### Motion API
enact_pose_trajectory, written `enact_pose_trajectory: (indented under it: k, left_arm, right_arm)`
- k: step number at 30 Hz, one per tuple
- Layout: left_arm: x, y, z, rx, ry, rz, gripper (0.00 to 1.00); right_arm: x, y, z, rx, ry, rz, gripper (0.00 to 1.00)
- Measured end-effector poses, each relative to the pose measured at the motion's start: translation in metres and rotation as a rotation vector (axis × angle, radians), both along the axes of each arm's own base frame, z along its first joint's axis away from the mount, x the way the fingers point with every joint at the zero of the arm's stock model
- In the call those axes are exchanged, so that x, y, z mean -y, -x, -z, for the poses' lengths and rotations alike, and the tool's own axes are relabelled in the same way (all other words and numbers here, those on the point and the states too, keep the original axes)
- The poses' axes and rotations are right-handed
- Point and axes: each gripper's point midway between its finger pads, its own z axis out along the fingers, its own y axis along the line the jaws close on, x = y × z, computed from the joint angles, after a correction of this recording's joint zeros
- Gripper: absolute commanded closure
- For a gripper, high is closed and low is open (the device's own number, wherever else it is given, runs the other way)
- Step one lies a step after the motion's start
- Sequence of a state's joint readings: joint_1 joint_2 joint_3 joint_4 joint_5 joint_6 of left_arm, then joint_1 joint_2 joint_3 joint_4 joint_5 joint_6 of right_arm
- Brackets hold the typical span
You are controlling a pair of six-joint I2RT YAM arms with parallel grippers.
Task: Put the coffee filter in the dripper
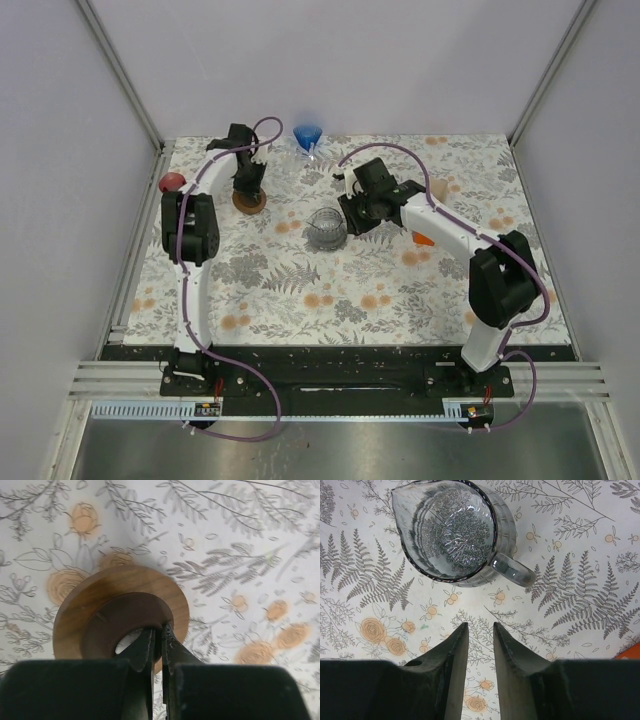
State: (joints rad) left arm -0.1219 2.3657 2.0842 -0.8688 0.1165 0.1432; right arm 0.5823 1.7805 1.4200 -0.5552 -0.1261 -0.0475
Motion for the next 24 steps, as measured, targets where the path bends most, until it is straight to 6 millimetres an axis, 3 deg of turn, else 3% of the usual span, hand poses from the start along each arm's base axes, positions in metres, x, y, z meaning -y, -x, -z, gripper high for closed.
enact_pose_trajectory:
  k: [4,8,12,17,24]
  left_arm:
    - [0.009,0.017,-0.009,-0.033,0.064,0.003,1.00]
    - [0.020,0.032,-0.044,-0.010,0.137,0.007,1.00]
    - [0.035,0.046,-0.094,0.049,0.238,0.030,1.00]
    - [0.058,0.070,-0.156,0.112,0.391,0.088,1.00]
    - [0.082,0.114,-0.220,0.164,0.549,0.183,1.00]
  right_arm:
    - [-0.001,0.002,-0.015,0.015,-0.025,-0.003,0.65]
    - [-0.008,0.001,-0.039,0.044,-0.078,-0.010,0.62]
    - [-0.019,0.000,-0.067,0.069,-0.150,-0.014,0.42]
    - [-0.050,0.004,-0.107,0.059,-0.320,-0.043,0.18]
    - [-0.104,-0.003,-0.167,0.026,-0.620,-0.104,0.19]
